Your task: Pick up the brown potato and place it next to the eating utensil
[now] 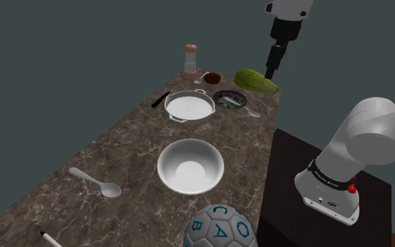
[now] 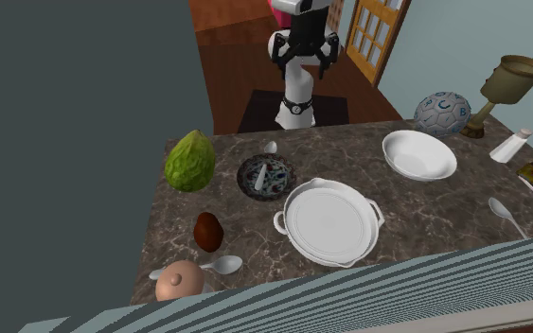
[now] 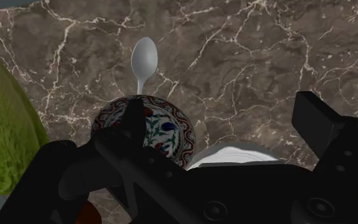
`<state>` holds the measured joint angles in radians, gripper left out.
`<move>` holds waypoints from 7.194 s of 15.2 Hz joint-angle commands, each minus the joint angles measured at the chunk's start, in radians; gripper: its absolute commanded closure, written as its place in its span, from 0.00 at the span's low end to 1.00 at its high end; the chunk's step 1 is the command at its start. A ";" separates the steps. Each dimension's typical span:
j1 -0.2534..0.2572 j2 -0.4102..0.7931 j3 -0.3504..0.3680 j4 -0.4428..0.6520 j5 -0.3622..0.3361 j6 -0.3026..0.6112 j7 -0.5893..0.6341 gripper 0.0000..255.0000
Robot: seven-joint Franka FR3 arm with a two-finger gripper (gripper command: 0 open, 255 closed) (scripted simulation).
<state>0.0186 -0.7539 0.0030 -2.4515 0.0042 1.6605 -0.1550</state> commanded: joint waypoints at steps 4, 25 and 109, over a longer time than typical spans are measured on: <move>-0.004 0.072 -0.047 -0.004 -0.035 0.092 -0.087 0.00; 0.011 0.804 -0.272 0.364 0.031 0.564 -0.706 0.00; 0.262 0.723 -0.053 0.398 -0.039 0.495 -0.361 1.00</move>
<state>0.2656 -0.0205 -0.0659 -2.0386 -0.0286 2.1525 -0.5508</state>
